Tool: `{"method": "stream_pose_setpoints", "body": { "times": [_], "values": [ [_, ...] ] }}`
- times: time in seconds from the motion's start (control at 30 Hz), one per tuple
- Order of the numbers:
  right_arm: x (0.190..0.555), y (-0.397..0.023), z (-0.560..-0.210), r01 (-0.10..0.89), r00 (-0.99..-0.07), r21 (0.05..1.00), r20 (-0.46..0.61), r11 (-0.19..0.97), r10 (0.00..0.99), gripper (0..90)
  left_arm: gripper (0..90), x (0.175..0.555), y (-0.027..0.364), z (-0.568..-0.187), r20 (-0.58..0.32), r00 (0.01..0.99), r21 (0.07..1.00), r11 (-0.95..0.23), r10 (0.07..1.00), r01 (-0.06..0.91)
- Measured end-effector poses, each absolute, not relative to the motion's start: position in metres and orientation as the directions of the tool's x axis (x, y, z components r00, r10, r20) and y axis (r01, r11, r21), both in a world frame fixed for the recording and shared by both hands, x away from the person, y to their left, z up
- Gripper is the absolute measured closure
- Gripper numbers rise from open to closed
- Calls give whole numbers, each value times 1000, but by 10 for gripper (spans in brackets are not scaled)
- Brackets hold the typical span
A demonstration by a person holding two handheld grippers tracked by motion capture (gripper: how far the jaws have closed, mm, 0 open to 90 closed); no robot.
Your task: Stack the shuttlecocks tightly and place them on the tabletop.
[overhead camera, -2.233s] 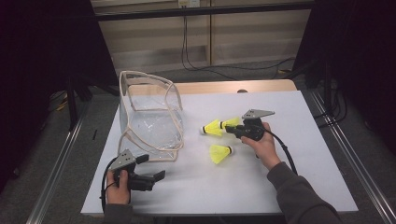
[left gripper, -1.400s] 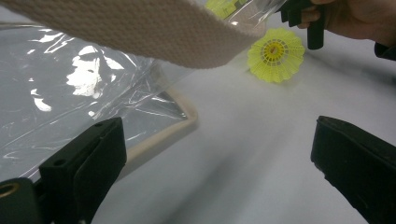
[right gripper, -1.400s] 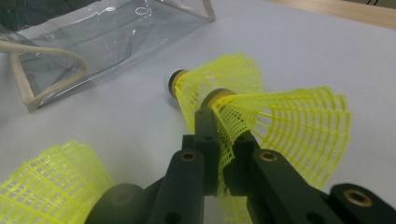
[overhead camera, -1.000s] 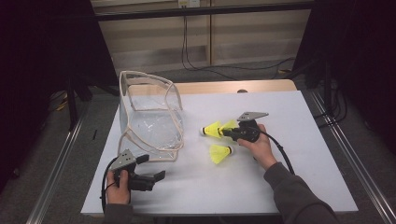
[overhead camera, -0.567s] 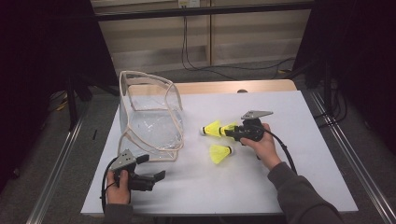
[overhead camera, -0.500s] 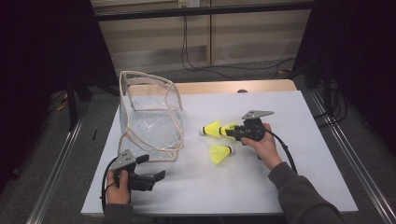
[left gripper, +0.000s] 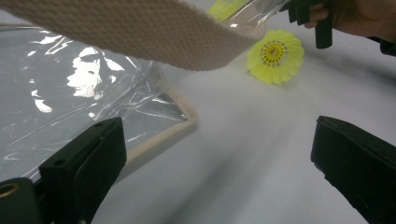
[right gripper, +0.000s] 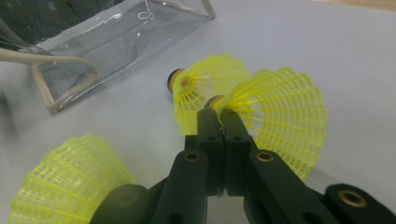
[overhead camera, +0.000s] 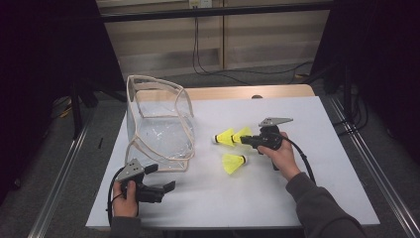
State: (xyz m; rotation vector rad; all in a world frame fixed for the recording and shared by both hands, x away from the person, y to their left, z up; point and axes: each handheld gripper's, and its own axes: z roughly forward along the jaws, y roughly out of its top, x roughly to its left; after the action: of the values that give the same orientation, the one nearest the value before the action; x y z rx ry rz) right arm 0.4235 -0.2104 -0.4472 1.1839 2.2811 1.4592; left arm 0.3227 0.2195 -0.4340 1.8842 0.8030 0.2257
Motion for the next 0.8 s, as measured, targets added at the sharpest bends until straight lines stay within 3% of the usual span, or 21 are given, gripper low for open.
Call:
{"method": "stream_pose_setpoints", "body": {
  "times": [0.8],
  "values": [
    [426,-194,-452,520,-674,837,278,171,684,891,35,323,220,-434,-195,759,869,-249,622,427]
  ]
}}
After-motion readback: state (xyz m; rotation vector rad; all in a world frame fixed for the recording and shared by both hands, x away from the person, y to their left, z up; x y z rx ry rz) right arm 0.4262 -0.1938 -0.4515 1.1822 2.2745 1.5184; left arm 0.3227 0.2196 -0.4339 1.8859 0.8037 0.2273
